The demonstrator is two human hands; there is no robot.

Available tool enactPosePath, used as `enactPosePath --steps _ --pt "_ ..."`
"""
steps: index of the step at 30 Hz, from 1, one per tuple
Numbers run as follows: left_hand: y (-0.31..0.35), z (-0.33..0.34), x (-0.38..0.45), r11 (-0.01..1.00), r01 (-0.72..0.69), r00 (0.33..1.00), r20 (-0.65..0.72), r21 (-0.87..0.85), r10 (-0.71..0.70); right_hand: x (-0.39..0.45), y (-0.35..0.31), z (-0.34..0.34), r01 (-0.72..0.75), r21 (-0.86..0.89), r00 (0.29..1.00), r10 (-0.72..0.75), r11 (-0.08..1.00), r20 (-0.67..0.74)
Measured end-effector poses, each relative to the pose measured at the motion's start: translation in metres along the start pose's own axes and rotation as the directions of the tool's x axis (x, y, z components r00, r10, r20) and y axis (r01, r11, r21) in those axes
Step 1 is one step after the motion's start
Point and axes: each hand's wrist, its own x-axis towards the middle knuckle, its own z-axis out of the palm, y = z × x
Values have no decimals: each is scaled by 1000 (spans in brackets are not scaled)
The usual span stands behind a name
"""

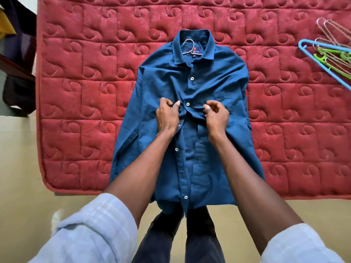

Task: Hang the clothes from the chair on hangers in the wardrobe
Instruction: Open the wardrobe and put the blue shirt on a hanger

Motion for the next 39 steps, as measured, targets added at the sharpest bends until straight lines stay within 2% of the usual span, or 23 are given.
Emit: enactPosePath --steps 2,5,7,10,15,17,20,22,25,27,29,31,33,35,39 --pt "-9 -11 -14 996 -79 997 12 -44 79 -19 10 -14 171 -187 978 -190 967 -89" --pt "-31 -23 -38 991 -131 991 12 2 131 -51 26 -20 331 -344 923 -377 879 -74" --pt "-42 -29 -54 993 -117 993 31 -8 117 -63 38 -21 328 -395 927 -372 858 -38" --pt "-57 -30 -65 996 -76 992 101 -37 79 -69 52 -20 236 -489 965 -262 840 17" --pt "-65 -23 -55 996 51 983 181 -66 -39 -74 59 -12 247 -703 959 -272 667 79" --pt "-65 -22 -52 996 55 978 206 -65 -40 -73 55 -12 257 -691 958 -273 676 90" --pt "-68 -22 -51 1000 19 974 228 -11 -16 -72 47 -20 201 -524 977 -210 828 43" --pt "-69 -22 -52 1000 5 973 232 7 -7 -78 44 -30 169 -452 985 -134 876 108" --pt "-70 -20 -51 1000 -5 973 229 15 1 -92 51 -38 209 -519 962 -77 829 263" --pt "-72 -20 -51 1000 -7 973 233 26 1 -98 56 -39 217 -612 960 -55 761 273" --pt "-69 -21 -51 999 -33 968 251 32 24 -99 56 -36 286 -655 956 -167 699 239" --pt "-62 -22 -50 998 -68 965 254 -7 68 -97 50 -29 388 -640 918 -342 664 201" --pt "-54 -20 -48 996 -83 974 207 -44 91 -92 42 -19 451 -615 881 -433 647 190" --pt "-51 -15 -46 996 -21 982 183 -88 37 -84 38 -8 476 -608 872 -433 636 229" --pt "-51 -9 -44 963 185 963 232 -198 -137 -73 44 2 463 -677 886 -323 572 333"
